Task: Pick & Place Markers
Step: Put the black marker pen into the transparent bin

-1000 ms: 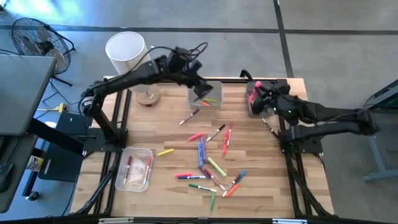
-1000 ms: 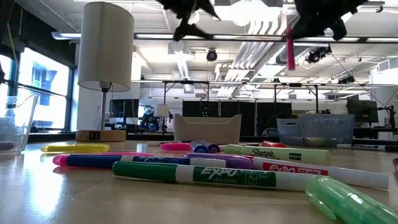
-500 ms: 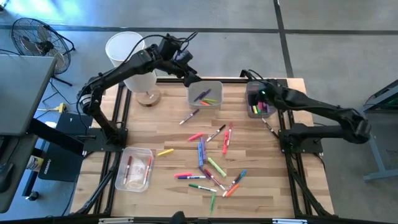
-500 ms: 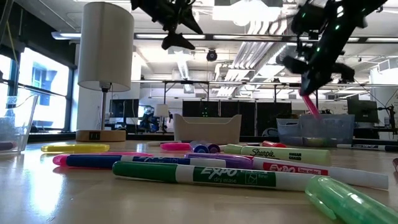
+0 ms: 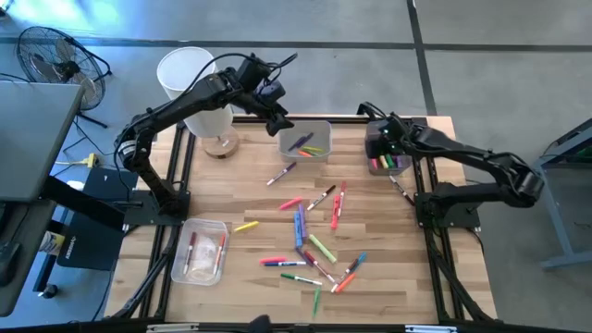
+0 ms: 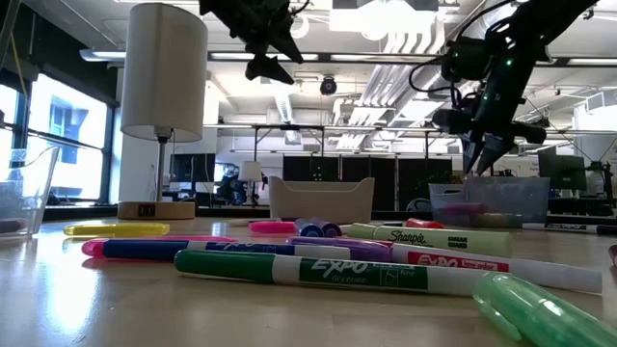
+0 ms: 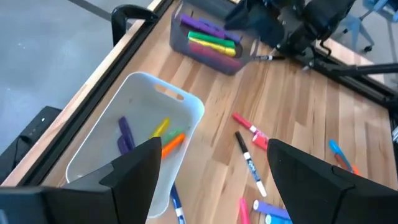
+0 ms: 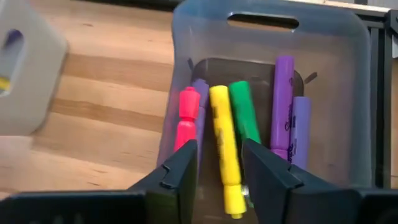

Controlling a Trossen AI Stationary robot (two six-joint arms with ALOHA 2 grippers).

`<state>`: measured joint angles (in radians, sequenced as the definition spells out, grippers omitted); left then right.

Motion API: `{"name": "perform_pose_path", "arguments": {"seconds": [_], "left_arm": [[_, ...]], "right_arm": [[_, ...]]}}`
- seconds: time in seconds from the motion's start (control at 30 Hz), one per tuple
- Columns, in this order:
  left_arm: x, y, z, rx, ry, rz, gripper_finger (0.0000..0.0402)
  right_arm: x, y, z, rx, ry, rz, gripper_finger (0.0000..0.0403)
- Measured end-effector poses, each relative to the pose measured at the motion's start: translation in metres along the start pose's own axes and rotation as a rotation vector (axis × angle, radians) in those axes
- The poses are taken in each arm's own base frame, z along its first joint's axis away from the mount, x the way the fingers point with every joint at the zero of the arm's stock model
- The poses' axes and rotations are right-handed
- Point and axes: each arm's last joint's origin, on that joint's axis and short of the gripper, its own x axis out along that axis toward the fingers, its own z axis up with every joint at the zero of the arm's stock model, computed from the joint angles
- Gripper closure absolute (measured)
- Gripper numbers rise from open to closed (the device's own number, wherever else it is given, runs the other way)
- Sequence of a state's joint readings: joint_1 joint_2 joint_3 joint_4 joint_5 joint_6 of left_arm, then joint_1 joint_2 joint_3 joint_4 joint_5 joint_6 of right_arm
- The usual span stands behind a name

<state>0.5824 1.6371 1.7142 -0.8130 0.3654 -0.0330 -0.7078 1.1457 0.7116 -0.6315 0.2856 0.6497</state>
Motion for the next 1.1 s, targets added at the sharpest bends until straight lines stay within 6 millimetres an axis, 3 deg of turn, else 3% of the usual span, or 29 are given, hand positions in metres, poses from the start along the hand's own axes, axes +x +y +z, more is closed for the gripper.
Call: {"name": "perform_pose_path", "arguments": {"seconds": [0.17,0.43,0.77,0.93,1.1], "left_arm": [[0.000,0.000,-0.004,-0.020,0.037,0.002,0.0113],[0.003,-0.009,-0.006,-0.170,0.062,0.025,0.0113],[0.020,-0.065,-0.015,-0.243,0.059,0.175,0.0113],[0.025,-0.103,-0.025,-0.269,0.081,0.159,0.0113],[0.027,-0.124,-0.035,-0.285,0.125,0.159,0.0113]], "right_arm": [[-0.012,-0.003,0.001,0.038,-0.030,0.050,0.0270],[-0.040,-0.007,-0.001,-0.051,-0.038,0.283,0.0269],[-0.078,-0.020,-0.011,-0.095,-0.055,0.544,0.0269],[-0.086,-0.020,-0.030,-0.164,0.018,0.520,0.0282],[-0.089,-0.004,-0.050,-0.237,0.088,0.497,0.0313]]}}
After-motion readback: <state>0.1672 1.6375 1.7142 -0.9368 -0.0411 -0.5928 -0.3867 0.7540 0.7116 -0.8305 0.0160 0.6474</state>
